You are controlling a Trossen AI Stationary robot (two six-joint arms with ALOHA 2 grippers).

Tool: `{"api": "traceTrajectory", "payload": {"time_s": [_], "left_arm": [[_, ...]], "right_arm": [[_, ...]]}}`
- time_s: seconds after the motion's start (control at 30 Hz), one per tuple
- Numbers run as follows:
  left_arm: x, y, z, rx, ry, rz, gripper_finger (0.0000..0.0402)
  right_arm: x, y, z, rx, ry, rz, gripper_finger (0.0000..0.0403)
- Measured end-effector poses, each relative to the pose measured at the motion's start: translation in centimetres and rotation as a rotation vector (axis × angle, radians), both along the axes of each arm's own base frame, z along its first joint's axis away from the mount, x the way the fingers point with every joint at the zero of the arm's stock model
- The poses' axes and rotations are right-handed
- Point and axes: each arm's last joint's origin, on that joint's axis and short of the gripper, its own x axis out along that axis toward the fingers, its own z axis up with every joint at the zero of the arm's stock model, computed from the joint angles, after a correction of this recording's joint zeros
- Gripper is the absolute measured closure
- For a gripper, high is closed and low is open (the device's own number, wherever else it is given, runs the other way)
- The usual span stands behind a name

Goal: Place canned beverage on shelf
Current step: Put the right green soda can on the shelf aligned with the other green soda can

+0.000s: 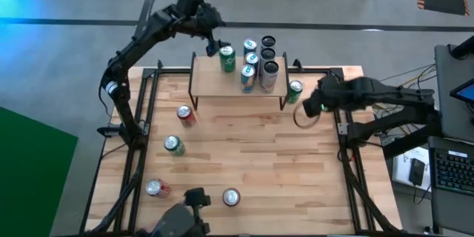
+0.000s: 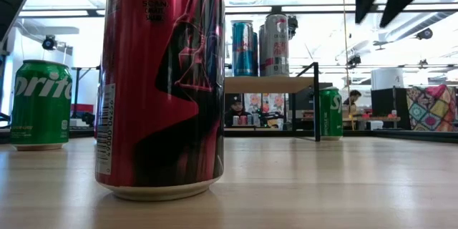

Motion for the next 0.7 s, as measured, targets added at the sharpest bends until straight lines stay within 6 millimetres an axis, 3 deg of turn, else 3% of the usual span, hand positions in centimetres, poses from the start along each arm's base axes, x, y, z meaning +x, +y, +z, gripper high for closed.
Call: {"api": "traceTrajectory", "payload": {"time_s": [0.17, 0.33, 0.47, 0.7], "left_arm": [[-1.4, -1.4, 3.7, -0.058, -0.061, 0.083, 0.0013], [-2.1, -3.4, 5.8, -0.078, -0.11, 0.082, 0.0013], [-2.7, -5.0, 6.2, -0.118, -0.125, 0.084, 0.0013], [-2.9, -9.1, 5.0, -0.125, -0.039, 0.129, 0.0013]], "right_arm": [[0.4, -3.9, -1.5, 0.086, 0.023, 0.18, 0.0076], [0.9, -8.8, -3.5, 0.157, -0.069, 0.244, 0.0076], [0.5, -11.5, -4.9, 0.177, -0.032, 0.357, 0.0076], [1.3, -14.0, -7.0, 0.152, 0.08, 0.536, 0.0075]]}}
